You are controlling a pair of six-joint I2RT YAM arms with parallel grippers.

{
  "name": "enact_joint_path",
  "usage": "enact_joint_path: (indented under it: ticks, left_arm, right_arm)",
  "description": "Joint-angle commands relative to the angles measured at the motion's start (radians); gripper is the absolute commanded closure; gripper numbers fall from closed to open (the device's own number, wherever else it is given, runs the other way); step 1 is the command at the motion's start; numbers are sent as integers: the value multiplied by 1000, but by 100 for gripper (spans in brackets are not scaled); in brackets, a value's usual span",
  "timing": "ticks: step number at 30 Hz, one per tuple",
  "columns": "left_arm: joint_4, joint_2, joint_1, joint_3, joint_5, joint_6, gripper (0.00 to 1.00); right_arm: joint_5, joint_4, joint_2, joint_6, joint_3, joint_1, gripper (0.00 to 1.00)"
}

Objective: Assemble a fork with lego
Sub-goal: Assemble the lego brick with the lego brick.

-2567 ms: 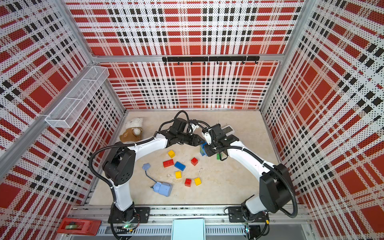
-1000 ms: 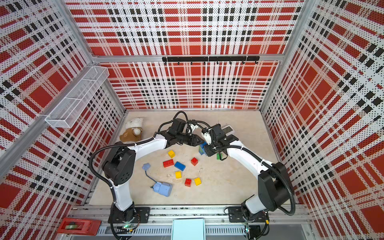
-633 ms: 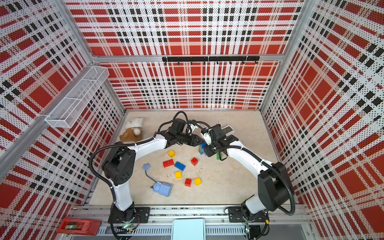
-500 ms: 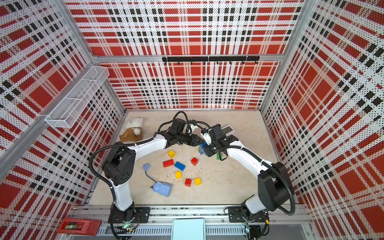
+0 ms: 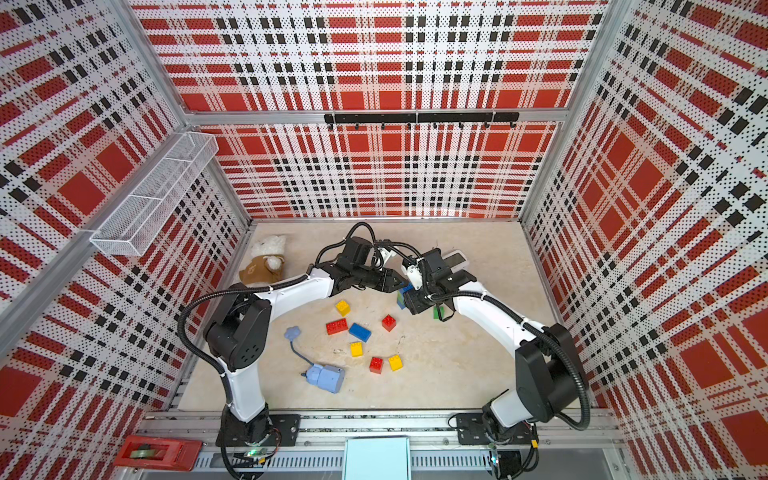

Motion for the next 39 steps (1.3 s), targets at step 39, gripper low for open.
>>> enact_joint_path:
  ticks: [39]
  left_arm:
    - [-2, -14, 35, -51, -18, -9, 64]
  right_arm:
    - [-295, 1255, -176, 1219, -701, -164, 0]
